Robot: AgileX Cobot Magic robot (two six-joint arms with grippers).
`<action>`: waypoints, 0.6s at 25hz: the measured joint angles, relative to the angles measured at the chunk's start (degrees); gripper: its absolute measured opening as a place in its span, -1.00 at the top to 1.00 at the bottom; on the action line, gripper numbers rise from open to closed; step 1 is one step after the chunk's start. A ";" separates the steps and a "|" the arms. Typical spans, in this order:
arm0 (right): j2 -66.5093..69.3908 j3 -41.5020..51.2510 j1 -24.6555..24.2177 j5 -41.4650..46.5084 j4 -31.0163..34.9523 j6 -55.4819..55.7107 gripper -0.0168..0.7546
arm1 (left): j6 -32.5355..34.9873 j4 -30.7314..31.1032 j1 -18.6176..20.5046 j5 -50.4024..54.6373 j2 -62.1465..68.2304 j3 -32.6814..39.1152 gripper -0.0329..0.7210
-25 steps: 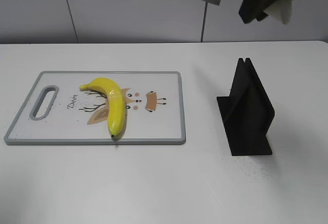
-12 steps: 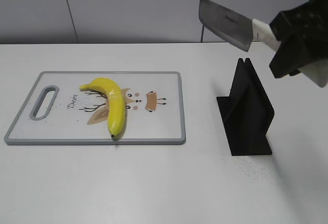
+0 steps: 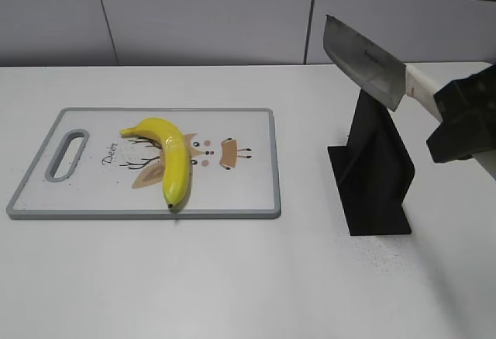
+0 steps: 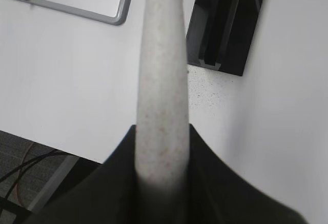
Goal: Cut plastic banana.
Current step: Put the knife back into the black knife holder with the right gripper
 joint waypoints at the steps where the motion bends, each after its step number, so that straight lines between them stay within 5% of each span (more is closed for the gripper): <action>1: -0.65 0.55 0.00 -0.13 -0.12 0.11 0.54 | -0.05 -0.05 0.00 0.14 -1.59 0.06 -0.65; 15: -2.97 2.38 0.00 -2.86 -6.85 10.35 0.54 | -0.64 0.94 -1.91 -4.24 -3.07 2.03 -0.65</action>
